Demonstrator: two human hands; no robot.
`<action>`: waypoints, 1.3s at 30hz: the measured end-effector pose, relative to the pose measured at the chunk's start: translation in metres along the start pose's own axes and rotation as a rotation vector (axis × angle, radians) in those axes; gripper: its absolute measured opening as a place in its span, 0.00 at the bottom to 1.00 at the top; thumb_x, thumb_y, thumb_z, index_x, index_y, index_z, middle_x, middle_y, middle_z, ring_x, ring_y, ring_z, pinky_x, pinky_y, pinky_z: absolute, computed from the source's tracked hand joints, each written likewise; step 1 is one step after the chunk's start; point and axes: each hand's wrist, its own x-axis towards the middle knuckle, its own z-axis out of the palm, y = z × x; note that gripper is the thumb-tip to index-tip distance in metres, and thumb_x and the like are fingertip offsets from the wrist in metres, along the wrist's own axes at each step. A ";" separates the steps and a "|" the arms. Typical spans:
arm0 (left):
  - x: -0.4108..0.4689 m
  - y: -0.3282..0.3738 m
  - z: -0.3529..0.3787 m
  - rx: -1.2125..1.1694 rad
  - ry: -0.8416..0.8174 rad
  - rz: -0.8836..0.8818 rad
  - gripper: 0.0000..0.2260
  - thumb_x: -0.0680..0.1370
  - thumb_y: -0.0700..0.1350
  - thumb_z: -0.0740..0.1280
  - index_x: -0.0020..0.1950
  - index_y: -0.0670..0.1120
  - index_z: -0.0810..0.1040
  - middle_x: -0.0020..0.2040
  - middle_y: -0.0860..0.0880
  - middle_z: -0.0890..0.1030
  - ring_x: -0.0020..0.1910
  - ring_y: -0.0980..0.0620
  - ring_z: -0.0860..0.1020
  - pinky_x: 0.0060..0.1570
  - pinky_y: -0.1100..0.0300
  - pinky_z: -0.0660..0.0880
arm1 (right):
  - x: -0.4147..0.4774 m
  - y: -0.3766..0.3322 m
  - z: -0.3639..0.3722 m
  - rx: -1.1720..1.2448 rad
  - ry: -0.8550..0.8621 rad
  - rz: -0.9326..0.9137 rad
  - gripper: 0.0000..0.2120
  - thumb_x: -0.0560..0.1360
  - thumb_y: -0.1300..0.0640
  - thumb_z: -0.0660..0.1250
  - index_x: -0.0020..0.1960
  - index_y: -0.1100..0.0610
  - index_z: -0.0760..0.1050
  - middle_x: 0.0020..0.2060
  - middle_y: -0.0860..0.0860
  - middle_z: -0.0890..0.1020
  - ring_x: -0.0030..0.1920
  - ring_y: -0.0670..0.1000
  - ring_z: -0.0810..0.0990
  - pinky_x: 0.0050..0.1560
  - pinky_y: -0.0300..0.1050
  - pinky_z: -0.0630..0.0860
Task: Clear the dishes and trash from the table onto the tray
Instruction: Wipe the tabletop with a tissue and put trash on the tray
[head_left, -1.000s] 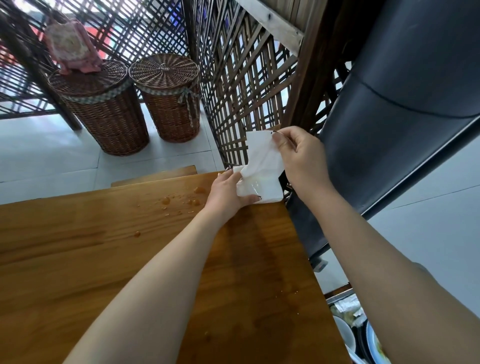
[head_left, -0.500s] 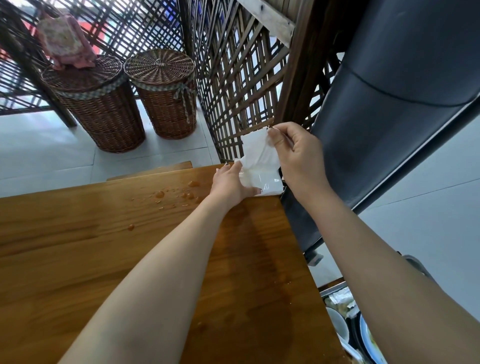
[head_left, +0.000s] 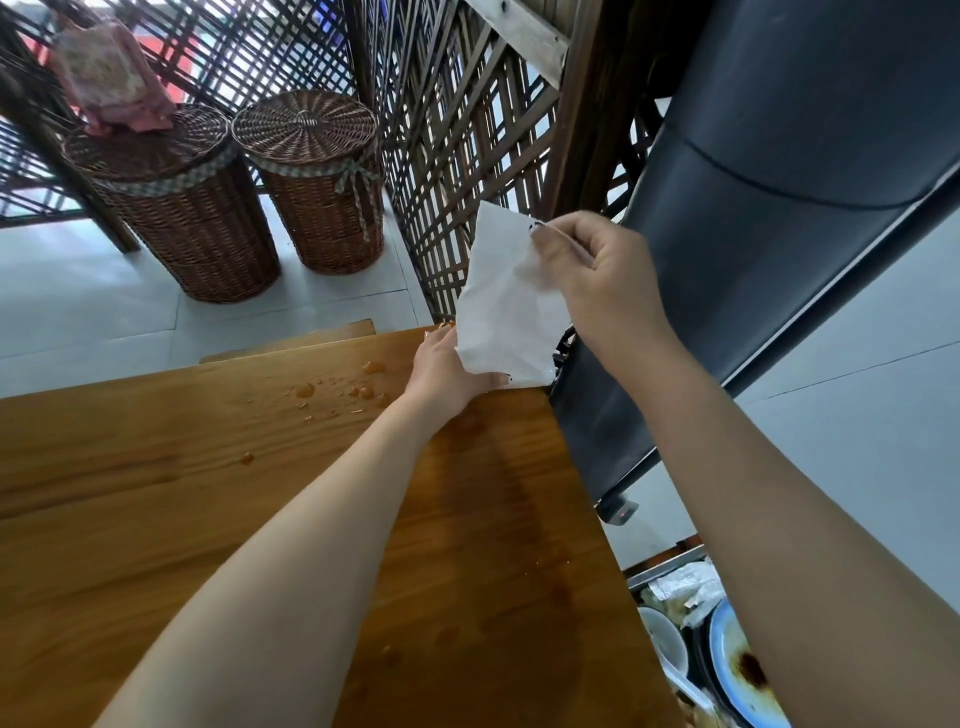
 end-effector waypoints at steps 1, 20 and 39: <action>-0.004 -0.003 -0.001 -0.048 0.008 -0.011 0.31 0.73 0.49 0.73 0.73 0.49 0.66 0.73 0.49 0.66 0.75 0.47 0.57 0.73 0.46 0.57 | -0.003 0.001 0.000 0.013 -0.011 0.018 0.10 0.80 0.53 0.63 0.48 0.58 0.78 0.41 0.51 0.82 0.44 0.50 0.81 0.44 0.43 0.77; -0.128 -0.053 -0.065 -0.071 0.069 -0.222 0.24 0.77 0.46 0.69 0.72 0.49 0.66 0.72 0.50 0.68 0.71 0.50 0.66 0.69 0.54 0.64 | -0.090 0.007 0.052 0.072 -0.430 0.431 0.08 0.79 0.54 0.64 0.55 0.54 0.78 0.45 0.42 0.78 0.47 0.42 0.76 0.48 0.38 0.74; -0.181 -0.072 -0.050 -0.128 0.089 -0.302 0.15 0.79 0.46 0.65 0.66 0.50 0.72 0.66 0.52 0.73 0.62 0.52 0.71 0.57 0.62 0.69 | -0.120 0.063 0.087 -0.879 -0.332 0.210 0.27 0.77 0.39 0.60 0.69 0.54 0.70 0.67 0.52 0.72 0.66 0.55 0.66 0.61 0.51 0.67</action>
